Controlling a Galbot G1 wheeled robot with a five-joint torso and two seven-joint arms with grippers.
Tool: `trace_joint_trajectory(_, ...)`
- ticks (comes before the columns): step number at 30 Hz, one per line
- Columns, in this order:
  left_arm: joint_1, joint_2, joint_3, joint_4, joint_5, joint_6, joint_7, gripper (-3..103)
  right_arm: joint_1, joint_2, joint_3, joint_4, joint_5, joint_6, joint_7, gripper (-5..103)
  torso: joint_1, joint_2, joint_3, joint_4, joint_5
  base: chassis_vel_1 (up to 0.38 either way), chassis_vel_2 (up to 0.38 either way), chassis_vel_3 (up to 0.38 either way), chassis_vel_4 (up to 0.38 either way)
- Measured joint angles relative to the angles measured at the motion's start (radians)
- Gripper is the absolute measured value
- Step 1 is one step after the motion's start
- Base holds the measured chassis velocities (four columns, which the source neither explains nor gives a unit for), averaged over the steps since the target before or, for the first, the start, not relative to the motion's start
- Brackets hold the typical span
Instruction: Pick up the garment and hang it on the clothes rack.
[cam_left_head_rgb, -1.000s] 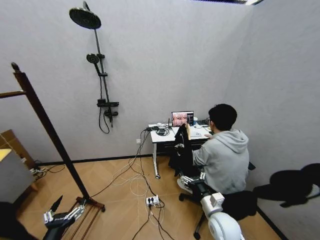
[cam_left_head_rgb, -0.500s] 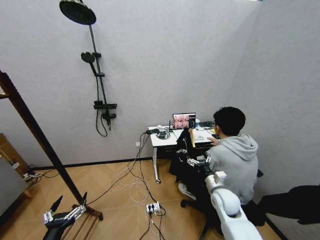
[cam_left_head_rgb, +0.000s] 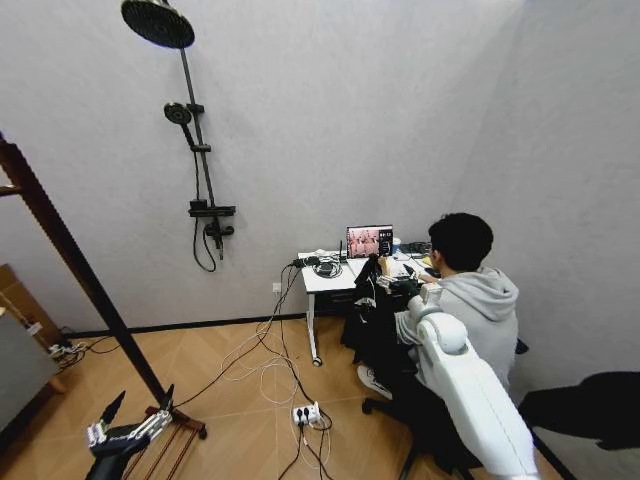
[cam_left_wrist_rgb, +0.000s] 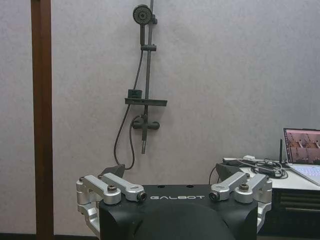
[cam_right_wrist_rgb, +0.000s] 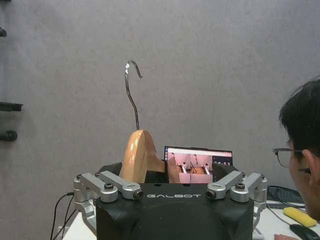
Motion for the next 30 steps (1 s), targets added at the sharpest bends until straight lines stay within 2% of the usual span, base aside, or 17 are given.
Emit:
trace_joint_trajectory(2, 0.000, 0.000, 0.000, 0.000, 0.000, 0.000, 0.000, 100, 0.010, -0.005, -0.006, -0.015, 0.001, -0.005, -0.001, 100, 0.000, 0.000, 0.000, -0.0001, 0.0000, 0.000, 0.000, 0.000, 0.000)
trace_joint_trajectory(4, 0.000, 0.000, 0.000, 0.000, 0.000, 0.000, 0.000, 100, 0.029, -0.018, -0.018, -0.044, -0.028, -0.005, -0.023, 90, 0.000, 0.000, 0.000, 0.0001, 0.0000, 0.000, 0.000, 0.000, 0.000)
trace_joint_trajectory(5, 0.000, 0.000, 0.000, 0.000, 0.000, 0.000, 0.000, 100, 0.029, -0.018, -0.018, -0.044, -0.028, -0.005, -0.023, 90, 0.000, 0.000, 0.000, 0.0001, 0.0000, 0.000, 0.000, 0.000, 0.000)
trace_joint_trajectory(7, 0.000, 0.000, 0.000, 0.000, 0.000, 0.000, 0.000, 100, 0.047, -0.041, -0.031, -0.071, -0.082, 0.020, -0.071, 79, 0.000, 0.000, 0.000, 0.0000, -0.0001, 0.000, 0.000, 0.000, 0.000)
trace_joint_trajectory(8, 0.000, 0.000, 0.000, 0.000, 0.000, 0.000, 0.000, 100, 0.047, -0.041, -0.031, -0.071, -0.082, 0.020, -0.071, 79, 0.000, 0.000, 0.000, 0.0000, -0.0001, 0.000, 0.000, 0.000, 0.000)
trace_joint_trajectory(10, 0.000, 0.000, 0.000, 0.000, 0.000, 0.000, 0.000, 100, 0.051, -0.056, -0.040, -0.078, -0.096, 0.032, -0.097, 68, 0.000, 0.000, 0.000, 0.0000, -0.0001, 0.000, 0.000, 0.000, 0.000)
trace_joint_trajectory(11, 0.000, 0.000, 0.000, 0.000, 0.000, 0.000, 0.000, 100, 0.053, -0.061, -0.042, -0.080, -0.097, 0.035, -0.104, 62, 0.000, 0.000, 0.000, 0.0000, 0.0000, 0.000, 0.000, 0.000, 0.000)
trace_joint_trajectory(12, 0.000, 0.000, 0.000, 0.000, 0.000, 0.000, 0.000, 100, 0.053, -0.061, -0.042, -0.080, -0.097, 0.035, -0.104, 62, 0.000, 0.000, 0.000, 0.0000, 0.0000, 0.000, 0.000, 0.000, 0.000)
trace_joint_trajectory(15, 0.000, 0.000, 0.000, 0.000, 0.000, 0.000, 0.000, 100, 0.063, -0.075, -0.045, -0.104, -0.096, 0.062, -0.142, 46, 0.000, 0.000, 0.000, 0.0000, 0.0000, 0.000, 0.000, 0.000, 0.000)
trace_joint_trajectory(16, 0.000, 0.000, 0.000, 0.000, 0.000, 0.000, 0.000, 100, 0.063, -0.075, -0.045, -0.104, -0.096, 0.062, -0.142, 46, 0.000, 0.000, 0.000, 0.0000, 0.0000, 0.000, 0.000, 0.000, 0.000)
trace_joint_trajectory(18, 0.000, 0.000, 0.000, 0.000, 0.000, 0.000, 0.000, 100, 0.067, -0.079, -0.045, -0.111, -0.096, 0.075, -0.156, 41, 0.000, 0.000, 0.000, 0.0001, 0.0000, 0.000, 0.000, 0.000, 0.000)
trace_joint_trajectory(20, 0.000, 0.000, 0.000, 0.000, 0.000, 0.000, 0.000, 100, 0.075, -0.092, -0.045, -0.128, -0.097, 0.101, -0.186, 30, 0.000, 0.000, 0.000, 0.0000, -0.0001, 0.000, 0.000, 0.000, 0.000)
trace_joint_trajectory(21, 0.000, 0.000, 0.000, 0.000, 0.000, 0.000, 0.000, 100, 0.075, -0.092, -0.045, -0.128, -0.097, 0.101, -0.186, 30, 0.000, 0.000, 0.000, 0.0000, -0.0001, 0.000, 0.000, 0.000, 0.000)
trace_joint_trajectory(23, 0.000, 0.000, 0.000, 0.000, 0.000, 0.000, 0.000, 100, 0.080, -0.096, -0.045, -0.135, -0.093, 0.114, -0.198, 19, 0.000, 0.000, 0.000, -0.0001, -0.0001, 0.000, 0.000, 0.000, 0.000)
trace_joint_trajectory(24, 0.000, 0.000, 0.000, 0.000, 0.000, 0.000, 0.000, 100, 0.080, -0.096, -0.045, -0.135, -0.093, 0.114, -0.198, 19, 0.000, 0.000, 0.000, -0.0001, -0.0001, 0.000, 0.000, 0.000, 0.000)
trace_joint_trajectory(26, 0.000, 0.000, 0.000, 0.000, 0.000, 0.000, 0.000, 100, 0.080, -0.097, -0.046, -0.132, -0.091, 0.119, -0.206, 10, 0.000, 0.000, 0.000, 0.0001, -0.0001, 0.000, 0.000, 0.000, 0.000)
trace_joint_trajectory(30, 0.000, 0.000, 0.000, 0.000, 0.000, 0.000, 0.000, 100, 0.071, -0.091, -0.046, -0.114, -0.086, 0.119, -0.200, 10, 0.000, 0.000, 0.000, 0.0000, -0.0001, 0.000, 0.000, 0.000, 0.000)
